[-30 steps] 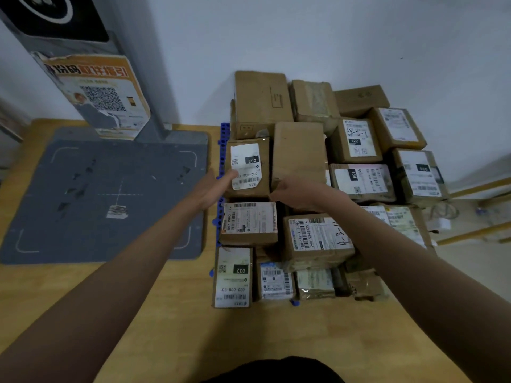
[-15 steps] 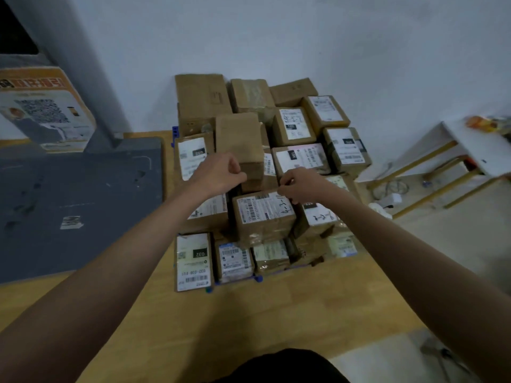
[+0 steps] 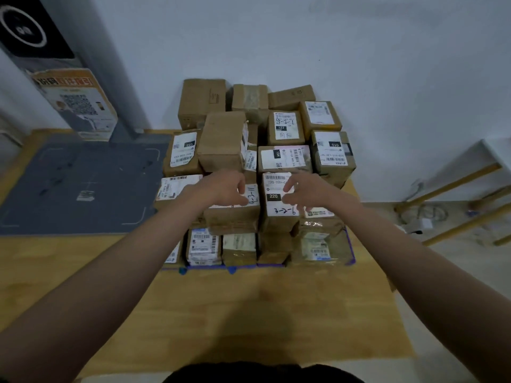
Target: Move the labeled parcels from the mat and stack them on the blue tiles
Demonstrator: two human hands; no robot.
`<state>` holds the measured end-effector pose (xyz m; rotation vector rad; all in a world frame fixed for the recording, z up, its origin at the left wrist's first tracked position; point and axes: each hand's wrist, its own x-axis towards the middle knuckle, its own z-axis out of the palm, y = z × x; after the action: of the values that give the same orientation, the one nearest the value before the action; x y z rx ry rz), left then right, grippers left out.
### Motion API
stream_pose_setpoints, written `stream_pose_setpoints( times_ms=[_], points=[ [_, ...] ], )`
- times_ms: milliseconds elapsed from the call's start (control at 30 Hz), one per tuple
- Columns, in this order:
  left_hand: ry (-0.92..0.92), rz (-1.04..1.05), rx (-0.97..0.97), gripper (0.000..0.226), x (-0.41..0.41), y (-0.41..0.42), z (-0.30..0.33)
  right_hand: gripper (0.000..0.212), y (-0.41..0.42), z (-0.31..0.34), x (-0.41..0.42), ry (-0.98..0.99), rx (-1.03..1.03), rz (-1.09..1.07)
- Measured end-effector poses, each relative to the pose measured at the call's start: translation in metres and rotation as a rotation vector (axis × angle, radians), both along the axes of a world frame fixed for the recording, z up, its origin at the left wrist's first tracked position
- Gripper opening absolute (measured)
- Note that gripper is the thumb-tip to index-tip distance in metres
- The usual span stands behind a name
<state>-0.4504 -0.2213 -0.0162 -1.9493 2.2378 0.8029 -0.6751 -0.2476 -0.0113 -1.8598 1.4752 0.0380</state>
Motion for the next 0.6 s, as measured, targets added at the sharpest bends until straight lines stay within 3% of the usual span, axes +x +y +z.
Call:
stream_pose_setpoints(
  times_ms=[300, 500, 600],
  points=[
    [-0.092, -0.002, 0.017, 0.025, -0.033, 0.019, 0.004, 0.023, 0.020, 0.003, -0.037, -0.002, 0.048, 0.048],
    [-0.124, 0.091, 0.080, 0.017, 0.002, 0.051, 0.007, 0.013, 0.049, -0.006, 0.031, -0.039, 0.130, 0.173],
    [-0.187, 0.115, 0.140, 0.017, 0.038, 0.074, -0.001, 0.022, 0.065, -0.019, 0.073, -0.017, 0.189, 0.280]
  ],
)
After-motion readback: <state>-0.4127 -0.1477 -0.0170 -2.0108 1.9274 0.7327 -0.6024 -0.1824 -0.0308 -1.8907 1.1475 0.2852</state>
